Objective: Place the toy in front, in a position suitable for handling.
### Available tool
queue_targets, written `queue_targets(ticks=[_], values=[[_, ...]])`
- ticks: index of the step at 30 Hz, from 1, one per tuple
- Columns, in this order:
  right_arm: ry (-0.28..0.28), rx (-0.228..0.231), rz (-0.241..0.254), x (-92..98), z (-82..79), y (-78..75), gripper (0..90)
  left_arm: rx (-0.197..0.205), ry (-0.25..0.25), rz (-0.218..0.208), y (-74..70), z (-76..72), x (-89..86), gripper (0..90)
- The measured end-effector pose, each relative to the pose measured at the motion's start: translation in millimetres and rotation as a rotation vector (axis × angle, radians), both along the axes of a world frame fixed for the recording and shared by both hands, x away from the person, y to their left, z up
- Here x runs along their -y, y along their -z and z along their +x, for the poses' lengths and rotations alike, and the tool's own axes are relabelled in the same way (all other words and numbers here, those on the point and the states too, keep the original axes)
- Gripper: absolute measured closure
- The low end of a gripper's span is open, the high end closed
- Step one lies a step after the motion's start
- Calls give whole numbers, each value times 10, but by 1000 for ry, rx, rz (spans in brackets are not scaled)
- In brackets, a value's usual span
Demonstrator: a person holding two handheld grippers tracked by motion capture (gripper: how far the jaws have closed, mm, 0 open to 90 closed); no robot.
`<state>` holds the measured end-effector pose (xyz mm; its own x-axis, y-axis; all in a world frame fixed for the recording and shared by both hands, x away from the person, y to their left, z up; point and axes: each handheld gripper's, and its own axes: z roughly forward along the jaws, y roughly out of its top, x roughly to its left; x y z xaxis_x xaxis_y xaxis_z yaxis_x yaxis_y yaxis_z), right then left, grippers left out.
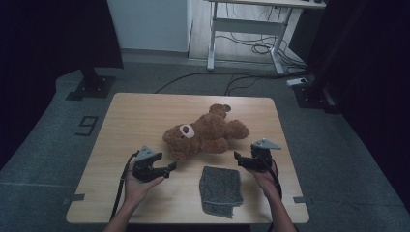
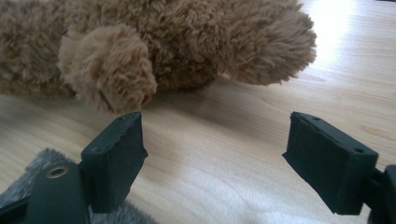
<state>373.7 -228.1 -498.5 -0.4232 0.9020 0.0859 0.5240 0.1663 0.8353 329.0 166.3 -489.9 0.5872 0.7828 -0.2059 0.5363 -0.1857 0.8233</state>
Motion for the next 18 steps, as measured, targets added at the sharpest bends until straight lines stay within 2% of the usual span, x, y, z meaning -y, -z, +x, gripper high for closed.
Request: queue_targets(ticks=[3, 6, 18], values=[[2, -5, 19, 15, 41, 0, 199, -11, -4, -2, 21, 39, 37, 237], [-9, -11, 37, 31, 100, -9, 197, -13, -2, 16, 40, 88, 114, 257], [-59, 15, 12, -157, 174, -107, 200, -42, 15, 43, 108, 227, 332, 292]])
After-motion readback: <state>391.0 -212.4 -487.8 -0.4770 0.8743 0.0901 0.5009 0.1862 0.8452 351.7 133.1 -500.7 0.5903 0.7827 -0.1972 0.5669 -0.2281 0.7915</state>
